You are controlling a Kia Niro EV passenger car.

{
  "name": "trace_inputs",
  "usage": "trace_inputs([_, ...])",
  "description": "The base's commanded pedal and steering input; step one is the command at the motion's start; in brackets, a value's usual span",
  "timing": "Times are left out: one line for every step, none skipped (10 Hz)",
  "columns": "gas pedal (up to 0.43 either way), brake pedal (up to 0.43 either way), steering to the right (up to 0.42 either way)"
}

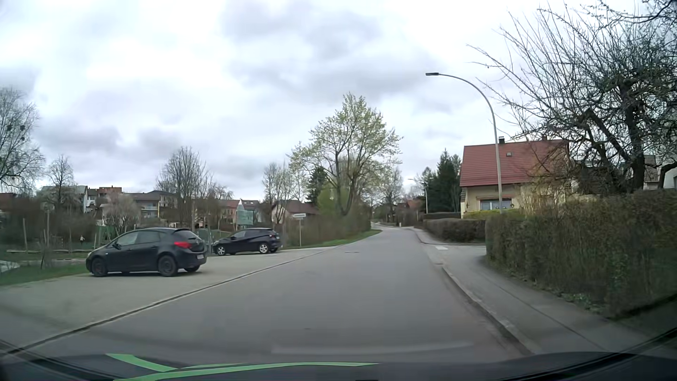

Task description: Follow the waypoints while adhering to traffic rules and regulations

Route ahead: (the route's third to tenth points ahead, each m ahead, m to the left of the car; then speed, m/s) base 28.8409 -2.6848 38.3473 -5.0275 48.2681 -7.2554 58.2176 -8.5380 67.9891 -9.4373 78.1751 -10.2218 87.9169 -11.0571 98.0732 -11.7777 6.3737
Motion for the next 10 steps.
trace_inputs([0.039, 0.0, 0.067])
trace_inputs([0.039, 0.0, 0.068])
trace_inputs([0.039, 0.0, 0.067])
trace_inputs([0.028, 0.0, 0.067])
trace_inputs([0.008, 0.0, 0.066])
trace_inputs([0.008, 0.0, 0.065])
trace_inputs([0.008, 0.0, 0.062])
trace_inputs([0.008, 0.0, 0.061])
trace_inputs([0.008, 0.0, 0.059])
trace_inputs([0.008, 0.0, 0.057])
